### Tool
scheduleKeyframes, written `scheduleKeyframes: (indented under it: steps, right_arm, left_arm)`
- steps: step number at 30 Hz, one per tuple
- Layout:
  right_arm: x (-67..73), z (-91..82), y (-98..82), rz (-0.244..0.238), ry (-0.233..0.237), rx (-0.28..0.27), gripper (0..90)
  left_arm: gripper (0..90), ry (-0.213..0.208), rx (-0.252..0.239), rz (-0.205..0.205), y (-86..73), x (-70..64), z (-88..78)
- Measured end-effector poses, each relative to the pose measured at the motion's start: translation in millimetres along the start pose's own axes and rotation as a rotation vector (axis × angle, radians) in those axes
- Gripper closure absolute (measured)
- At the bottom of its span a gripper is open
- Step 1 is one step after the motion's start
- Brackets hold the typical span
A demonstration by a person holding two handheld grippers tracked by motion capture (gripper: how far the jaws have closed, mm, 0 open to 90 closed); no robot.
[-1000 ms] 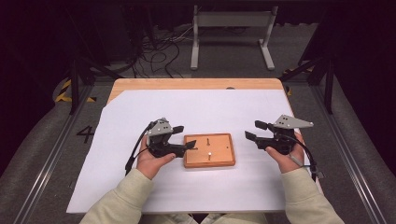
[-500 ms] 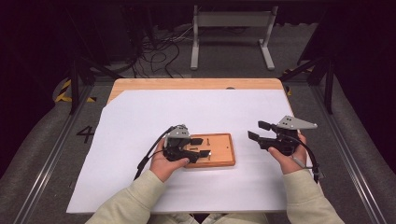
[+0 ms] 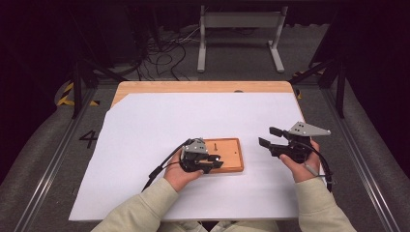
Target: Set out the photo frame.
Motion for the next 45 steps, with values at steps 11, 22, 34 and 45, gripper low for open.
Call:
scheduleKeyframes:
  steps: [11,22,34,45]
  right_arm:
    - [1.6,2.5,-1.1,-0.006,0.005,0.014,37.2]
    - [3.5,3.8,-2.2,-0.015,0.019,0.020,38.8]
    - [5.8,5.9,-2.9,-0.018,0.035,0.033,40.1]
    - [11.5,10.2,-2.0,-0.041,0.061,0.055,42.3]
  left_arm:
    - [83.7,0.038,0.019,0.050,0.4,-1.7,0.8]
    - [84.2,0.085,0.057,0.171,1.1,-5.8,-0.2]
    - [83.6,0.182,0.091,0.495,-0.4,-20.7,-2.0]
    - [83.5,0.256,0.116,0.739,-2.2,-36.0,-1.9]
Point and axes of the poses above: each handheld gripper's, and its own axes: z roughly forward along the jaws, y roughly out of its top, x roughly to its left, the point moved 4 cm from there along z, roughly forward along the jaws, and after that the axes turned 11 degrees about z, right-handed, at the moved point
